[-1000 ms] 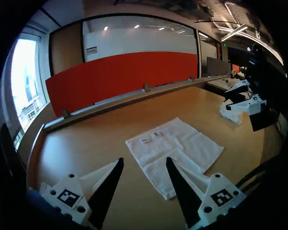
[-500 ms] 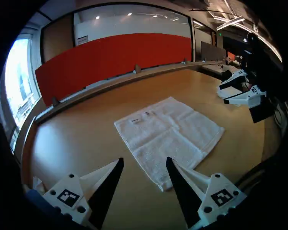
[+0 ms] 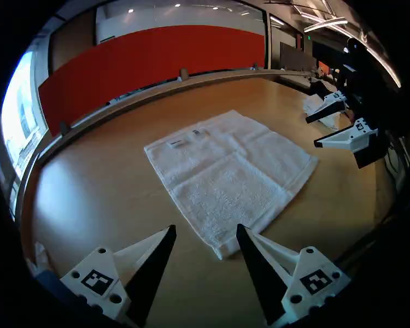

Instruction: Fold towel

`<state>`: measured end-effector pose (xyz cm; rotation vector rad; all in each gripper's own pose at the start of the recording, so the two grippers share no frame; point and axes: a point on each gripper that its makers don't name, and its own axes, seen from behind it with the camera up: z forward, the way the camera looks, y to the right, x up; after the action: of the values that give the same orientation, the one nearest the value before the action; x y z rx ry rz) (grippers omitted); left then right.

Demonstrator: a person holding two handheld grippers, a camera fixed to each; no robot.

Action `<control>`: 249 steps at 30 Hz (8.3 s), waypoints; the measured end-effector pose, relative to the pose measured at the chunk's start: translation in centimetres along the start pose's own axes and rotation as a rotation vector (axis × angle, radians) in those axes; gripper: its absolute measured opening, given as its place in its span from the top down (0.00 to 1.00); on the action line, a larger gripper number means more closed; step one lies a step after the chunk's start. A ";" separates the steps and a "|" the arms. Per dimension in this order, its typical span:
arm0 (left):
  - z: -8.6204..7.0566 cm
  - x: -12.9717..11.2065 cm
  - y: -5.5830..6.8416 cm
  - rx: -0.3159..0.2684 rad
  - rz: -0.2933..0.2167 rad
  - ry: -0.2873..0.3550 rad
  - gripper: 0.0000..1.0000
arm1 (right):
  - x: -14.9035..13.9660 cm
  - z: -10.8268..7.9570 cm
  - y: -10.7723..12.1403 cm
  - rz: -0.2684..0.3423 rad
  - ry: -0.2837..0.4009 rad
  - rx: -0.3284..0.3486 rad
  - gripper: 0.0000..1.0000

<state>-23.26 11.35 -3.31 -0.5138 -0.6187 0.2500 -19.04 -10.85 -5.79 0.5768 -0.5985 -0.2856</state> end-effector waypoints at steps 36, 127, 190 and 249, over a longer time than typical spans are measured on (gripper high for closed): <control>1.9 -3.9 2.9 -0.084 0.000 -0.143 0.19 | -5.4 1.1 -2.0 -0.006 -0.133 0.125 0.12; -1.2 0.5 2.3 -0.059 -0.095 -0.164 0.88 | 0.5 -2.0 -2.7 0.024 -0.048 0.155 0.85; -8.0 6.7 2.4 -0.032 -0.224 -0.097 0.89 | 5.8 -7.3 -1.6 -0.008 -0.021 0.133 0.85; 7.0 5.9 -3.9 0.038 -0.164 -0.170 0.85 | 2.5 5.2 5.0 0.040 -0.152 0.045 0.76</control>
<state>-22.54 12.90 6.50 -0.4056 -0.8158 0.1507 -19.71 -10.06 1.78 0.5892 -0.7640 -0.2808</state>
